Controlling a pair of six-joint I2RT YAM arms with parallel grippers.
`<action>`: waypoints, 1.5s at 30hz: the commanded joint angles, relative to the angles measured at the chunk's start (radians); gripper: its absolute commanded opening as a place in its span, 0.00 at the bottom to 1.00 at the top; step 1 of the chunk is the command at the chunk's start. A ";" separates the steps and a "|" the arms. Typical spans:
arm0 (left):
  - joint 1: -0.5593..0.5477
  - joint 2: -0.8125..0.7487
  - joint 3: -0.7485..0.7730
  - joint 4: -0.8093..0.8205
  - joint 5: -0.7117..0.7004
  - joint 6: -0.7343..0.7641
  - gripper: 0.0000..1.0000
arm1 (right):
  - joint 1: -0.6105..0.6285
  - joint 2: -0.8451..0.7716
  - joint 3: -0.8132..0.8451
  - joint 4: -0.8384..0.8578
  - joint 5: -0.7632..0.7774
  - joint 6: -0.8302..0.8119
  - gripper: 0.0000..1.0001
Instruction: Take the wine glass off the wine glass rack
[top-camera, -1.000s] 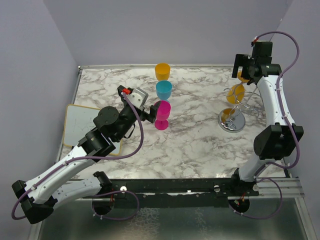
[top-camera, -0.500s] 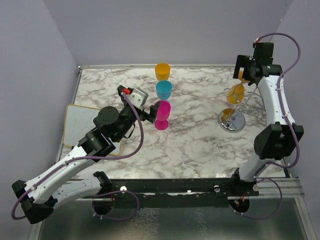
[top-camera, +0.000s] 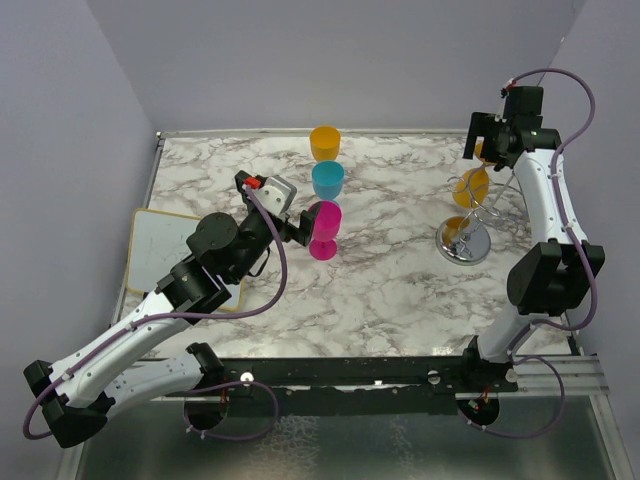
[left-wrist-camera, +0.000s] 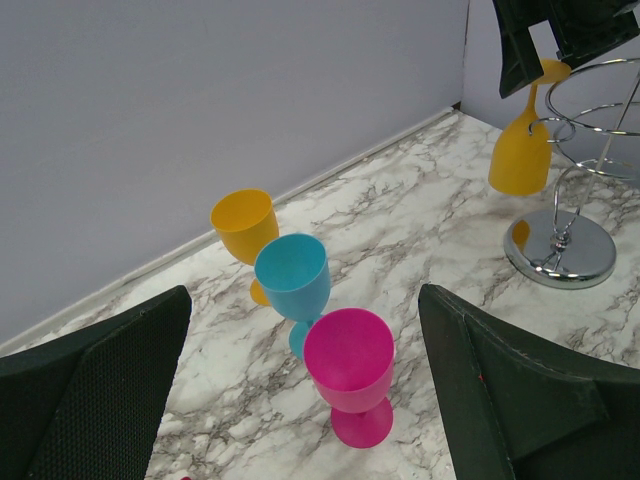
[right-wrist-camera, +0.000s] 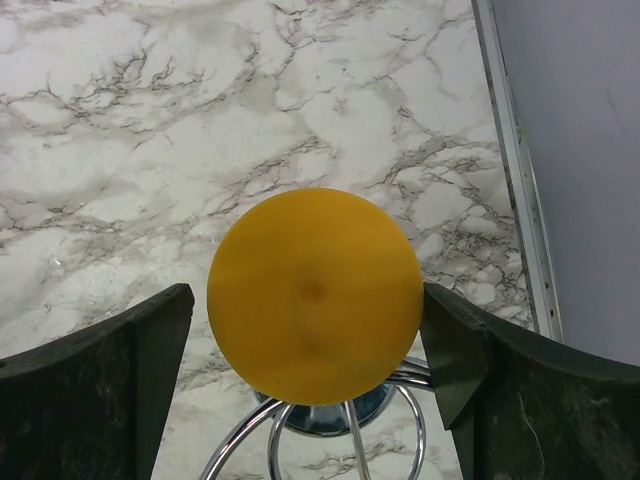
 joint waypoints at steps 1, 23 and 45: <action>0.002 -0.002 -0.009 0.023 0.013 0.004 1.00 | -0.007 0.010 0.012 -0.001 -0.030 0.008 0.91; 0.002 0.003 -0.007 0.023 0.025 -0.003 1.00 | -0.007 -0.019 0.041 0.010 -0.021 0.006 0.75; 0.002 0.005 -0.006 0.020 0.032 -0.007 1.00 | -0.007 0.007 0.107 -0.003 0.055 0.015 0.71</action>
